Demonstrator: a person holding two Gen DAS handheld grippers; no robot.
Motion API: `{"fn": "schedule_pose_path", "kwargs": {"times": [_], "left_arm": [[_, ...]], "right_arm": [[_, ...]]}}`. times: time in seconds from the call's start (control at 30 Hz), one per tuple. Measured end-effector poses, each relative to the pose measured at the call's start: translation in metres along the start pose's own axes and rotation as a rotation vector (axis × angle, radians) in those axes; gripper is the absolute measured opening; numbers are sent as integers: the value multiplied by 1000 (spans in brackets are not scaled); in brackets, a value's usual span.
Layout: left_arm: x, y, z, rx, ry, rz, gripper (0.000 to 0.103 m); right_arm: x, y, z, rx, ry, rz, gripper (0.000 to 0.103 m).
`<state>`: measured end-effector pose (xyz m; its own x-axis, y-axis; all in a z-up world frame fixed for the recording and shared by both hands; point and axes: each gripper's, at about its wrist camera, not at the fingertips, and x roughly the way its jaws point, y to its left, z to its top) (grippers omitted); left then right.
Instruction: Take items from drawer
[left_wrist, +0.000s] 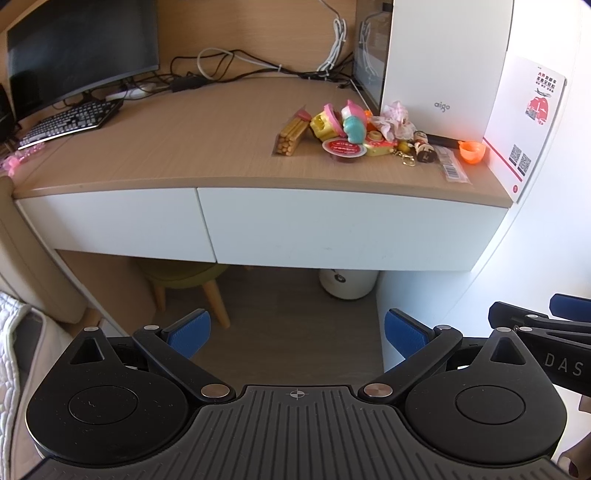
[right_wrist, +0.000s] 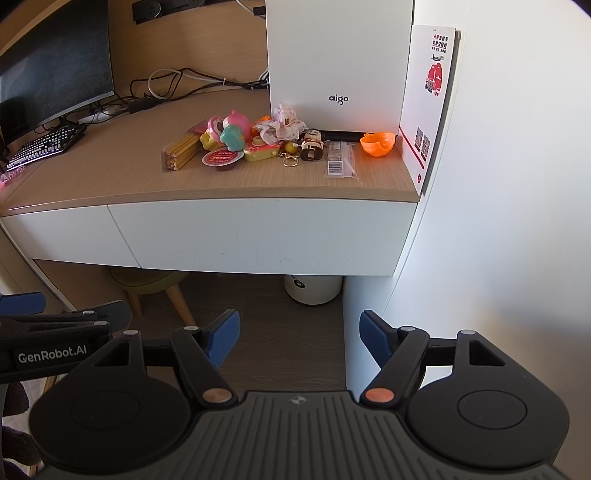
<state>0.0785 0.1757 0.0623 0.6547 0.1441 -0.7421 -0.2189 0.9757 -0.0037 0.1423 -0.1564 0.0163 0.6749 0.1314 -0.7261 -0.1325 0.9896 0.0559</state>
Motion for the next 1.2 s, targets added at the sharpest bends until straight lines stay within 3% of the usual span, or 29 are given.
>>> {"fn": "schedule_pose_path", "kwargs": {"times": [0.53,0.67,0.7,0.73,0.77,0.8,0.9,1.0,1.1,1.2], "left_arm": [[-2,6,1,8,18,-4,103],[2,9,1,9,29,-49,102],[4,11,2,7,31,-72,94],[6,12,4,-5,30,-102,62],[8,15,5,-26,32,-130,39],[13,18,7,-41,37,-150,4],[15,24,8,-57,-27,-155,13],[25,20,13,0,-84,13,11],[57,29,24,-9,-45,-92,14],[87,49,34,-69,-44,-100,14]], "right_arm": [[2,-4,0,17,5,-5,72],[3,-5,3,22,10,-3,72],[3,-3,2,19,15,2,72],[4,-1,2,14,21,7,72],[4,0,1,9,24,11,72],[4,2,1,4,26,10,72],[4,4,3,-14,32,-4,72],[3,5,8,-38,36,-32,72],[2,6,15,-57,41,-66,72],[-1,11,26,-54,44,-79,72]]}}
